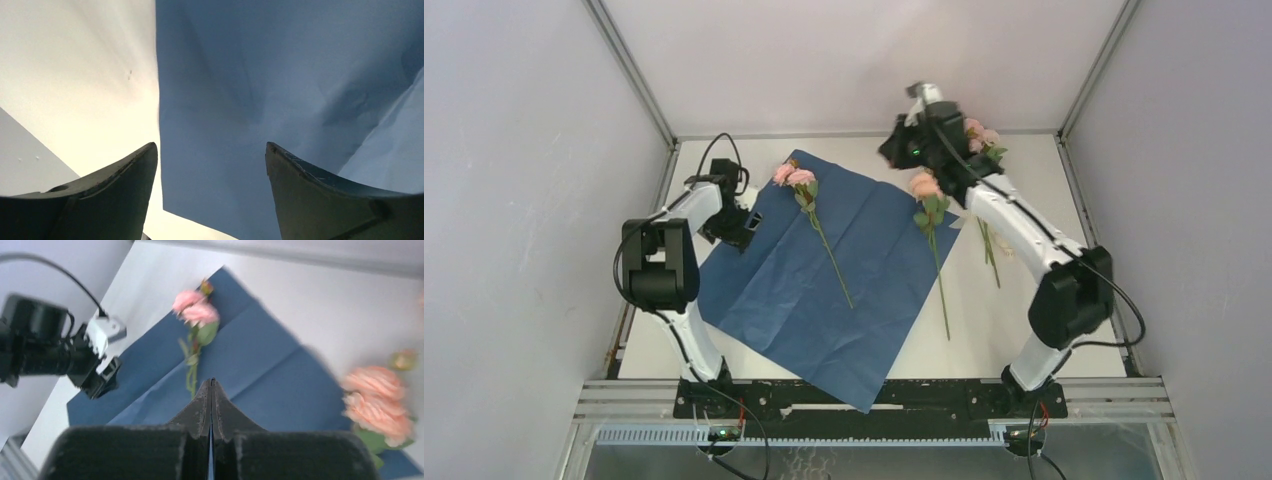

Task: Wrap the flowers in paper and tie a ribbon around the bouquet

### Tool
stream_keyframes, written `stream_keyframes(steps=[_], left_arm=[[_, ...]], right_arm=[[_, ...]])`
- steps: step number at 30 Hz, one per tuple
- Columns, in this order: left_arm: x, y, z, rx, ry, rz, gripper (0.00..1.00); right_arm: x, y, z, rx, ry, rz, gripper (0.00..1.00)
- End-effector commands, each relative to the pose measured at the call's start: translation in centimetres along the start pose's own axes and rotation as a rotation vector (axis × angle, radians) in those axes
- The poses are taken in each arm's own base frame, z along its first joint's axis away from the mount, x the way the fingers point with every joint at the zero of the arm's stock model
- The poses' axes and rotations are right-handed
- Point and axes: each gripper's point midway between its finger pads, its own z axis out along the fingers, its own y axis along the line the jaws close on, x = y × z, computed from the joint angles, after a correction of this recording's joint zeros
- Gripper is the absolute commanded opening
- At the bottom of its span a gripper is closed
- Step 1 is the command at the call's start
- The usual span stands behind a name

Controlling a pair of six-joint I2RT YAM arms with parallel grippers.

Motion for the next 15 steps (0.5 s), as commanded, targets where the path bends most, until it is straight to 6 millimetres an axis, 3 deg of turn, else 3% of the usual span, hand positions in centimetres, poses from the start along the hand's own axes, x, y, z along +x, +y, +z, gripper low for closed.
stream_keyframes(steps=[1, 3, 8, 10, 12, 15], left_arm=[[-1.5, 0.6, -3.3, 0.025, -0.093, -0.041, 0.84], [-1.2, 0.4, -3.5, 0.029, -0.096, -0.040, 0.84], [-1.1, -0.1, -4.5, 0.052, -0.127, -0.036, 0.85], [-1.2, -0.1, -4.6, 0.054, -0.132, -0.037, 0.86], [-1.1, -0.1, -4.7, 0.055, -0.132, -0.037, 0.86], [-1.0, -0.4, -4.4, 0.066, -0.124, -0.037, 0.86]], right_arm=[[4.8, 2.5, 3.8, -0.017, 0.097, 0.090, 0.00], [6.1, 0.6, 3.5, 0.037, 0.139, 0.102, 0.03], [11.0, -8.3, 0.6, 0.371, 0.306, 0.045, 0.44], [13.4, -10.2, 0.2, 0.396, 0.392, 0.059, 0.59], [15.3, -11.8, 0.8, 0.397, 0.472, 0.092, 0.67], [17.7, -13.8, 2.2, 0.424, 0.564, 0.096, 0.66]])
